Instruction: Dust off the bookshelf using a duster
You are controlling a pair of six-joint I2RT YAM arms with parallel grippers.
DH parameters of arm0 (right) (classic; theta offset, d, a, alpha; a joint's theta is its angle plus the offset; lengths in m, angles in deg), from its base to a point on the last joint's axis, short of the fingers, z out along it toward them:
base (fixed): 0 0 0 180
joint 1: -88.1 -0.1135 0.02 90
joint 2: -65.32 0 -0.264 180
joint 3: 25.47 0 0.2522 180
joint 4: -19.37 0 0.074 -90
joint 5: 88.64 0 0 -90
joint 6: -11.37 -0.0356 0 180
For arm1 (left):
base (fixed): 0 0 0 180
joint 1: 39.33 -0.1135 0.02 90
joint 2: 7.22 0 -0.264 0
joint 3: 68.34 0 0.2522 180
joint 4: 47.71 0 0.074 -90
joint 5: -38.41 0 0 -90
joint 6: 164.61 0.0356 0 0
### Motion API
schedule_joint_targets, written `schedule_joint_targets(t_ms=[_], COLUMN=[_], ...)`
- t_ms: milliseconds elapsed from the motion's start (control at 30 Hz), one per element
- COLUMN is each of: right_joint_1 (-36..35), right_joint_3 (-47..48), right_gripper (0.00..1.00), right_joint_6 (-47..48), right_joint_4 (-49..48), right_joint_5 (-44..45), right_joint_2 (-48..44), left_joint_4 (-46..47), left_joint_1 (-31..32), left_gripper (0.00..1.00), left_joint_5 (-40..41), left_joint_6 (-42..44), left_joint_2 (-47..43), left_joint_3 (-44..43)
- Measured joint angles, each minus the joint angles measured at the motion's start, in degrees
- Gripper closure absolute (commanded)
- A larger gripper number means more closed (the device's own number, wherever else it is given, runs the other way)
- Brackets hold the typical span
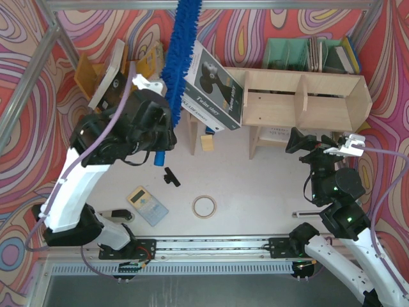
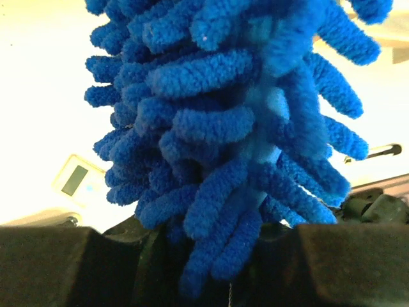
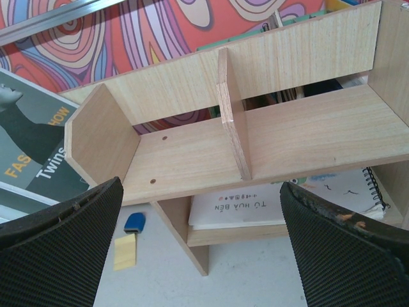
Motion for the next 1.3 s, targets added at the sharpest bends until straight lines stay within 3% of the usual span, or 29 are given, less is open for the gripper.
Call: schedule_joint_targets(t_ms=[367,533,967,1300], right_joint_1=[0.0,0.0,0.0,0.0], right_joint_3=[-0.3,-0.3,-0.3,-0.3], right_gripper=[0.01,0.01,0.01,0.01], right_joint_6=[-0.2,-0.4,-0.4,-0.5], right_joint_4=[0.0,0.0,0.0,0.0], right_joint_5=[0.0,0.0,0.0,0.0], right_joint_2=[0.1,0.2,0.3,0.7], left_joint_4=[-8.2,-10.6,-10.3,-9.9], left_joint_1=[-2.7,-4.0,-6.4,-6.6], left_gripper=[1.00,1.00,1.00,1.00], left_joint_5=[-1.4,1.8,0.2,-0.2], left_joint_6=[5.3,5.9,6.9,9.4], left_joint_2=[3.9,3.6,2.0,1.1], left_joint_3=[-10.3,-14.5,-2.8,-8.4])
